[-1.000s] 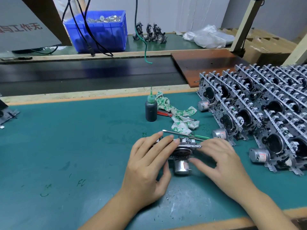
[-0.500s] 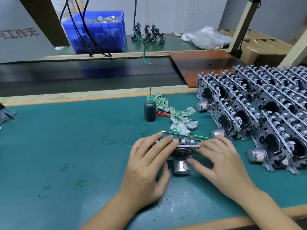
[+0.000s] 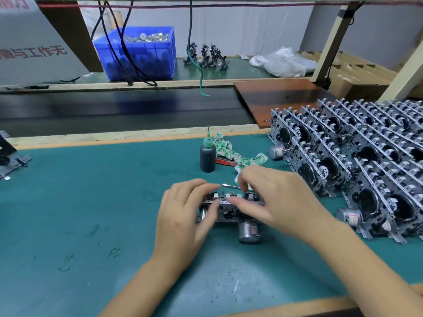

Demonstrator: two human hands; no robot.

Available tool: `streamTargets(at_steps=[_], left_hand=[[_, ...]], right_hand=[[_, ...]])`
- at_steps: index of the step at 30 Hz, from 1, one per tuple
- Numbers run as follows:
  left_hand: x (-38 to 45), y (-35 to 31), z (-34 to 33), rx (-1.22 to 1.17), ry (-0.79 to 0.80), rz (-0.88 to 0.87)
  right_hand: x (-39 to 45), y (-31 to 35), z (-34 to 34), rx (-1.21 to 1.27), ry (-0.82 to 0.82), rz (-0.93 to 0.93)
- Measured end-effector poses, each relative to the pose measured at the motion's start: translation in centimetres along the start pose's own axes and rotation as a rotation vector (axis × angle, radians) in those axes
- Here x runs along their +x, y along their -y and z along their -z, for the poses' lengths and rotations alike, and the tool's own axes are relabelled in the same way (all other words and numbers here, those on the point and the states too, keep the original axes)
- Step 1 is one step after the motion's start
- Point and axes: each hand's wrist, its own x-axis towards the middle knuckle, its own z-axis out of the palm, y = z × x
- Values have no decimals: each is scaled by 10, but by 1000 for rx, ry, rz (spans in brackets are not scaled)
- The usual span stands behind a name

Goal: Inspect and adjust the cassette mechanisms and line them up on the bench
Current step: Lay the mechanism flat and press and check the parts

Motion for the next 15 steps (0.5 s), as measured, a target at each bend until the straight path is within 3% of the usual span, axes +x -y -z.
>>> streamTargets(at_steps=[3, 9, 15], left_hand=[[5, 4, 6, -158, 108, 93], [20, 9, 10, -299, 218, 101], [67, -3, 1, -270, 236, -20]], right_hand=[[13, -1, 3, -47, 155, 99], [20, -6, 5, -77, 223, 187], [27, -24, 28, 12, 286, -38]])
